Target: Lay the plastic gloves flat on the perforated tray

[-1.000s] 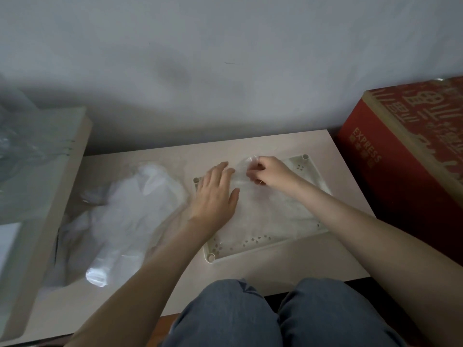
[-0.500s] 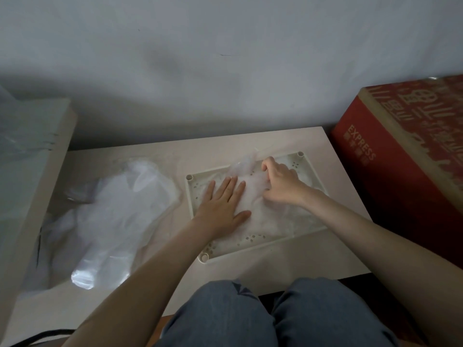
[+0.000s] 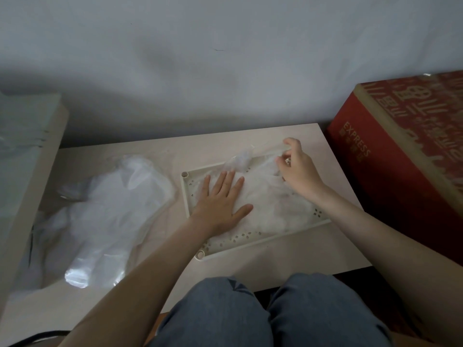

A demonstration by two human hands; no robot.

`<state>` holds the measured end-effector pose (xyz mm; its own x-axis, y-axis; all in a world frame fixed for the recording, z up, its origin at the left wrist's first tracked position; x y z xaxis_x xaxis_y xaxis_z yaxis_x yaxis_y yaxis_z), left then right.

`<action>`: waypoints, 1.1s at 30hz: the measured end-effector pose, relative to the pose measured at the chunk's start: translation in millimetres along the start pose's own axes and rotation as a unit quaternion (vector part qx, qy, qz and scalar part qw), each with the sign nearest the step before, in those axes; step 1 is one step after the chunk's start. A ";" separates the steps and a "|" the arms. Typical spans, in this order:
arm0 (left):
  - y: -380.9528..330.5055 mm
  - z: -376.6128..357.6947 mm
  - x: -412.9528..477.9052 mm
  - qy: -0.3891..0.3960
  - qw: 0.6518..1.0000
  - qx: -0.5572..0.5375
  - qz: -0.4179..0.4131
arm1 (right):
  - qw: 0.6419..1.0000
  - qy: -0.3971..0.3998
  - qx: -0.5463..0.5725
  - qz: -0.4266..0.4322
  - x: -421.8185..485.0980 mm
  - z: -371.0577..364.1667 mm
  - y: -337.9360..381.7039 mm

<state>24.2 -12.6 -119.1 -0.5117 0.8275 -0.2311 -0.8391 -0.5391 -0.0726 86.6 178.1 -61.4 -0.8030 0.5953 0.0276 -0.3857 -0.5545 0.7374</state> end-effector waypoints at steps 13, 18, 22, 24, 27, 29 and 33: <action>-0.8 -6.1 5.7 0.022 0.999 0.021 0.013 | 0.939 0.321 0.097 0.070 -57.1 -24.7 33.4; 0.2 -4.2 6.6 0.018 1.000 0.016 0.014 | 0.933 0.341 0.005 0.116 -55.6 -33.2 18.9; 2.5 -6.5 7.7 0.024 1.000 0.018 0.008 | 0.954 0.279 -0.034 0.105 -43.7 -30.5 7.3; 3.1 -6.3 7.1 0.022 0.999 0.021 0.008 | 0.950 0.270 -0.112 0.110 -38.0 -33.3 2.3; 3.1 -6.3 6.0 0.017 1.000 0.024 0.010 | 0.927 0.285 -0.228 0.082 -32.7 -39.5 -8.4; 3.7 -8.2 6.5 0.017 0.999 0.027 0.011 | 0.920 0.283 -0.265 0.055 -31.0 -41.4 -14.8; 4.3 -9.6 7.1 0.015 0.999 0.029 0.010 | 0.932 0.237 -0.273 0.035 -28.8 -37.2 -17.2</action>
<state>18.7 -10.5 -130.4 -0.5227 0.8118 -0.2603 -0.8390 -0.5441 -0.0119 99.4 148.9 -100.0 -0.8951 0.2957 -0.3337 -0.3954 -0.8723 0.2877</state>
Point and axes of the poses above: each hand's wrist, its own x-axis towards the middle knuckle, its own z-axis out of the back of the hand, y = z × x, the point moved 4 cm from there along x, towards the middle knuckle, and after that the axes turned 3 degrees about x, right-handed, at the moved point
